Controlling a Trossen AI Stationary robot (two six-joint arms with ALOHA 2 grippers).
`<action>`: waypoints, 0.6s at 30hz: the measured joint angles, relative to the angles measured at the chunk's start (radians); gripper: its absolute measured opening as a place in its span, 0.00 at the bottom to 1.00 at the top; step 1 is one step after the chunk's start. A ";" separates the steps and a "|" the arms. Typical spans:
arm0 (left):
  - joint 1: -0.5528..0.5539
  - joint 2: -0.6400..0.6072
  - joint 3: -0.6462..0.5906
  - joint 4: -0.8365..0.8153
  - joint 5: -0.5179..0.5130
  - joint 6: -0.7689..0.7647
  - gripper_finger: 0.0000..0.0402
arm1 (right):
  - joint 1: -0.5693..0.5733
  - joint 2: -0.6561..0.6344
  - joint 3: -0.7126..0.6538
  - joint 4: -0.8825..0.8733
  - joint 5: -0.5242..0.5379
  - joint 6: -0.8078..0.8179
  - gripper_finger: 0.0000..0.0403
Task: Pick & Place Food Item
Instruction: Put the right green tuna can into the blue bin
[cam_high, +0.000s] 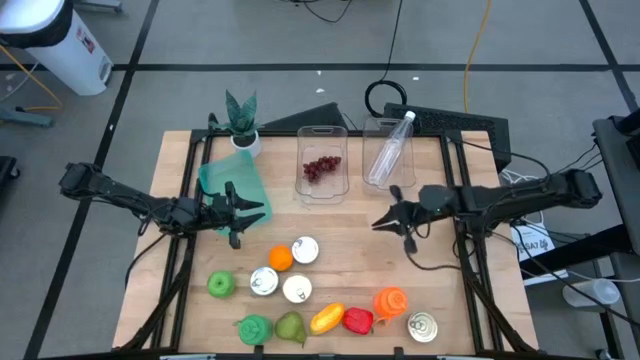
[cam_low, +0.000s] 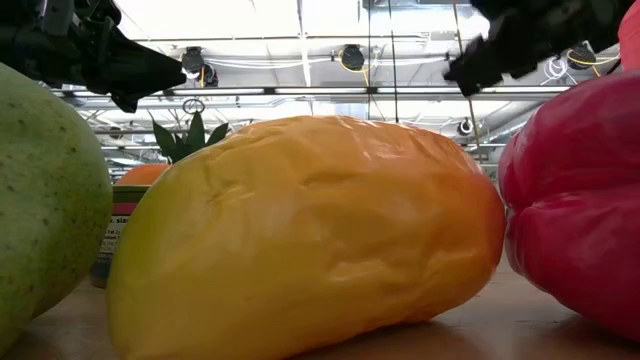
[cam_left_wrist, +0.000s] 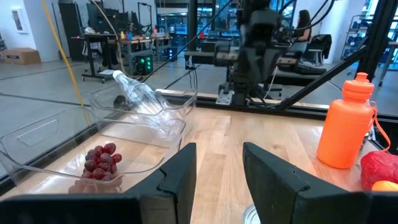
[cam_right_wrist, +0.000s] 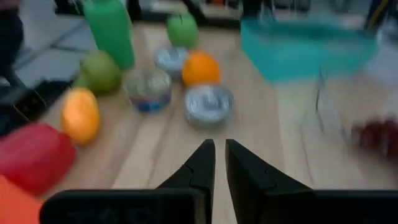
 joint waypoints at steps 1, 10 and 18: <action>0.000 0.000 0.000 0.000 0.000 0.000 0.35 | 0.008 0.005 0.000 0.040 0.000 -0.016 0.07; 0.000 0.000 0.000 0.001 0.000 -0.001 0.35 | 0.116 0.155 0.001 0.263 0.069 -0.189 0.07; 0.000 0.000 0.000 0.020 0.000 0.010 0.35 | 0.107 0.323 0.059 0.462 0.206 -0.246 0.07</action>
